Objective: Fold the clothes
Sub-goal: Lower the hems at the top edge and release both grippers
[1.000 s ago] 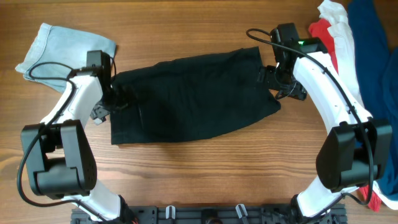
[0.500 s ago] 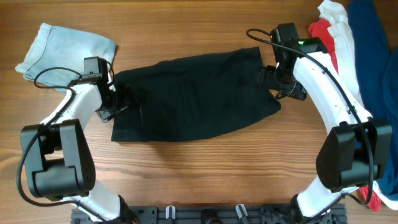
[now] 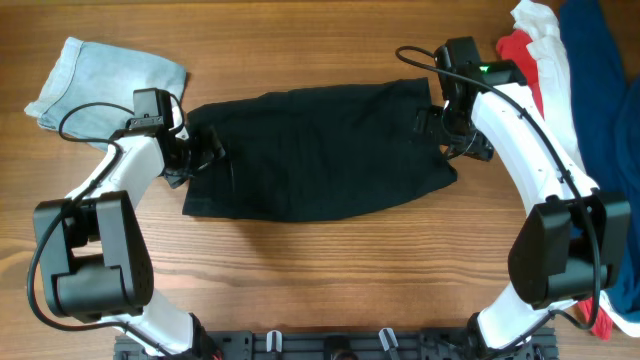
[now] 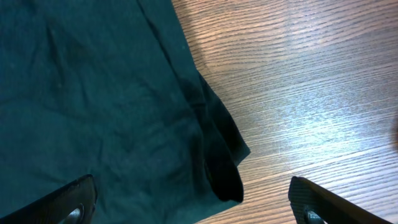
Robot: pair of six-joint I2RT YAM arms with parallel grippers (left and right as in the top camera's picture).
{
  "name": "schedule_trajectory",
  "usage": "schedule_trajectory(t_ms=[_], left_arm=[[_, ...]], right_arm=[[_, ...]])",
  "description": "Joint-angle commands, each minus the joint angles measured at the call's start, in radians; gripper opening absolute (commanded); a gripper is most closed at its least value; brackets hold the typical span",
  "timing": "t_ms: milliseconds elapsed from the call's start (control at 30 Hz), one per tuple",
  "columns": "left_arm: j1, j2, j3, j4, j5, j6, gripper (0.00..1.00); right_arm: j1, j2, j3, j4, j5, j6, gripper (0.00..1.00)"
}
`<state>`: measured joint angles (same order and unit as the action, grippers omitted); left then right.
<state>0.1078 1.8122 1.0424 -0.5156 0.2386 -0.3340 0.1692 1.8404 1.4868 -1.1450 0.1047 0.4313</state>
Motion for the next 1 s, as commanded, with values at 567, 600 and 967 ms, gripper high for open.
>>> schedule_trajectory(t_ms=[567,600,967], left_arm=[[0.000,0.017,-0.058,-0.102,-0.047,0.059,0.98],[0.000,0.017,-0.071,-0.090,-0.044,0.058,0.98],[0.000,0.017,-0.158,0.013,0.076,0.073,0.76]], right_arm=[[0.002,0.017,-0.008,0.000,0.002,-0.010,0.99],[0.002,0.017,-0.007,0.000,0.002,-0.010,1.00],[0.002,0.017,-0.008,-0.001,0.002,-0.010,1.00]])
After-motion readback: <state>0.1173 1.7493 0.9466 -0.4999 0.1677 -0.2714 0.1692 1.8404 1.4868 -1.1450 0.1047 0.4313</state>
